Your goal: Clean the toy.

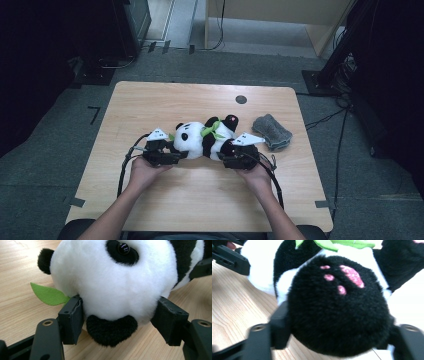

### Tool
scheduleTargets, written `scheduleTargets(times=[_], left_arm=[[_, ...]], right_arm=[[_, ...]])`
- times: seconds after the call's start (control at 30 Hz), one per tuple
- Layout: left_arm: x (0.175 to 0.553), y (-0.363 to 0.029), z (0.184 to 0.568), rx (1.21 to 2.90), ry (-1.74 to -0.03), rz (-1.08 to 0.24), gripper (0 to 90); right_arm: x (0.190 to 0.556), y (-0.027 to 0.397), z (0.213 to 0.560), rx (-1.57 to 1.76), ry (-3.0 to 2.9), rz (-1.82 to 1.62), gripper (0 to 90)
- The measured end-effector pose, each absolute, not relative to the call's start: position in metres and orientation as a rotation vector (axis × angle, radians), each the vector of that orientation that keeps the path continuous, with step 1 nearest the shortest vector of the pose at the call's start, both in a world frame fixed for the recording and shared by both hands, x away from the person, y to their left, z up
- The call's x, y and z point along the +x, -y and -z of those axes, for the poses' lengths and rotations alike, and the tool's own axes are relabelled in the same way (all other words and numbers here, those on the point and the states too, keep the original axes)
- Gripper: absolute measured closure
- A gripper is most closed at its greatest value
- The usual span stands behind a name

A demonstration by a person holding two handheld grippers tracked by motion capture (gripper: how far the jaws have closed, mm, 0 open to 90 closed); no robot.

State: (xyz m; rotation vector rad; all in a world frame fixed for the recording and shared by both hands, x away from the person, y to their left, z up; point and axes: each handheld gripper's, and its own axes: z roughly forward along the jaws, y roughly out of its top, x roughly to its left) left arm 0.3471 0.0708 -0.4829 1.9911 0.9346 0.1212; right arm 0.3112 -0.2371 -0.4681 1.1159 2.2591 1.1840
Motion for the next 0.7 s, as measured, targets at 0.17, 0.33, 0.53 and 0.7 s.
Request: scheduleTargets(times=[0.17, 0.33, 0.53, 0.7], left_arm=[[0.352, -0.073, 0.478, 1.981, -0.916, -0.119, 28.9], [0.354, -0.077, 0.469, 1.977, -0.876, -0.101, 28.2], [0.353, -0.088, 0.459, 1.976, -0.795, -0.115, 29.1], [0.349, -0.094, 0.454, 1.969, -0.748, -0.115, 30.5]], right_arm=[[0.316, 0.239, 0.455, 1.172, -2.269, -1.178, 51.8], [0.323, 0.244, 0.44, 1.23, -2.255, -1.219, 54.3], [0.327, 0.258, 0.426, 1.305, -2.24, -1.269, 59.1], [0.327, 0.265, 0.411, 1.333, -2.226, -1.347, 59.4]])
